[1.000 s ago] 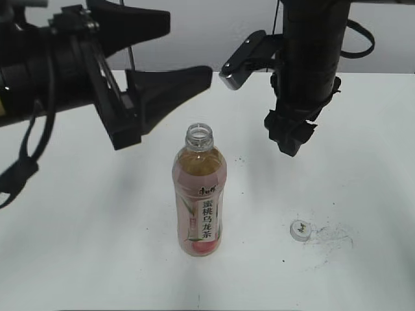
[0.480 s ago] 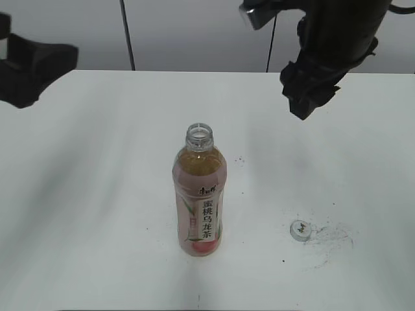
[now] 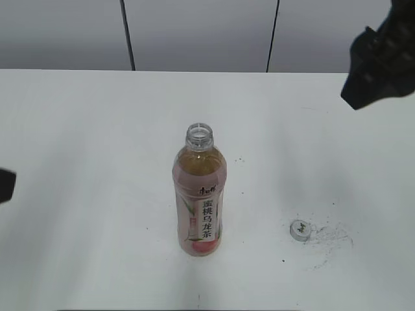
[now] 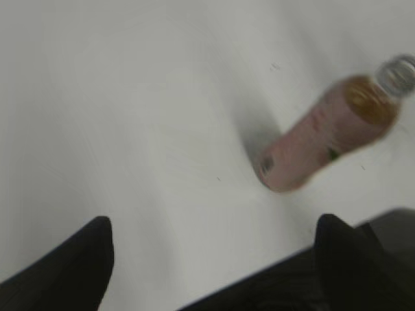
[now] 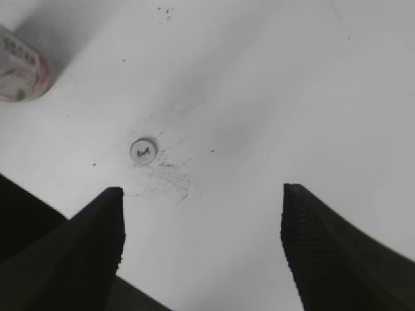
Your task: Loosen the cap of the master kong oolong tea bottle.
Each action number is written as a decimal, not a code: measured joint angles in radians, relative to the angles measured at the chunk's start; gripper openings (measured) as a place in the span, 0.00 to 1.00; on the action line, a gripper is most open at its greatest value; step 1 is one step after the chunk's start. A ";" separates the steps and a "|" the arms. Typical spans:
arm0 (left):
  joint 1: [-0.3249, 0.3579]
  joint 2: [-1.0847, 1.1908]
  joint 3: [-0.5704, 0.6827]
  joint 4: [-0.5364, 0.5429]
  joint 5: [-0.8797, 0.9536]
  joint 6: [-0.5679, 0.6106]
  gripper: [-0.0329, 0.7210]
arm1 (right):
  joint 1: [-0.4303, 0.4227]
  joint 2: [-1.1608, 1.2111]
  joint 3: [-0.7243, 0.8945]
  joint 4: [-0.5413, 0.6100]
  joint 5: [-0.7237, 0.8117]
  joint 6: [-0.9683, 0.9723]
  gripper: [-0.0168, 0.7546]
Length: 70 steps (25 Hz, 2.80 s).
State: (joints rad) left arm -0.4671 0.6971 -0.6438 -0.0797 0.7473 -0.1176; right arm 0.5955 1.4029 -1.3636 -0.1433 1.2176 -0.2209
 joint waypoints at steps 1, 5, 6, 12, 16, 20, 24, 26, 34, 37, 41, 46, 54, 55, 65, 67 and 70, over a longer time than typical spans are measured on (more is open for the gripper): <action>0.000 -0.037 0.000 -0.045 0.045 0.062 0.79 | 0.000 -0.031 0.036 0.014 0.000 0.002 0.75; -0.001 -0.200 0.000 -0.080 0.230 0.158 0.79 | 0.000 -0.183 0.182 0.049 0.000 0.039 0.75; -0.002 -0.248 0.000 -0.068 0.270 0.165 0.79 | 0.000 -0.226 0.215 0.052 0.000 0.056 0.75; -0.002 -0.490 0.000 0.053 0.382 0.176 0.79 | 0.000 -0.478 0.443 0.058 0.003 0.100 0.75; -0.002 -0.579 0.001 0.080 0.396 0.177 0.78 | 0.000 -0.669 0.558 0.060 0.005 0.136 0.75; -0.002 -0.605 0.028 0.072 0.400 0.177 0.78 | 0.000 -0.862 0.645 0.063 0.006 0.154 0.75; -0.002 -0.606 0.045 0.072 0.381 0.177 0.78 | 0.000 -1.037 0.706 0.075 0.007 0.178 0.75; -0.002 -0.606 0.056 0.069 0.349 0.177 0.78 | 0.000 -1.096 0.733 0.092 0.003 0.197 0.75; -0.002 -0.606 0.081 0.050 0.281 0.177 0.77 | 0.000 -1.226 0.851 0.127 -0.101 0.211 0.75; -0.002 -0.606 0.081 0.049 0.279 0.177 0.77 | 0.000 -1.227 0.851 0.127 -0.111 0.211 0.75; -0.002 -0.606 0.081 0.049 0.279 0.177 0.76 | 0.000 -1.227 0.851 0.127 -0.114 0.212 0.75; -0.002 -0.606 0.081 0.047 0.279 0.177 0.75 | 0.000 -1.227 0.851 0.127 -0.114 0.209 0.75; -0.002 -0.606 0.081 0.046 0.279 0.177 0.74 | 0.000 -1.227 0.851 0.127 -0.114 0.209 0.75; -0.002 -0.606 0.081 0.046 0.279 0.177 0.73 | 0.000 -1.227 0.851 0.127 -0.114 0.209 0.75; 0.013 -0.606 0.081 0.046 0.279 0.177 0.73 | -0.010 -1.227 0.851 0.127 -0.114 0.209 0.75; 0.058 -0.606 0.081 0.046 0.279 0.177 0.73 | -0.056 -1.227 0.851 0.128 -0.114 0.209 0.75; 0.172 -0.606 0.081 0.046 0.279 0.178 0.72 | -0.194 -1.227 0.851 0.128 -0.114 0.209 0.75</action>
State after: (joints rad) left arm -0.2950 0.0912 -0.5626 -0.0339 1.0259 0.0607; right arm 0.4018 0.1755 -0.5129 -0.0150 1.1032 -0.0122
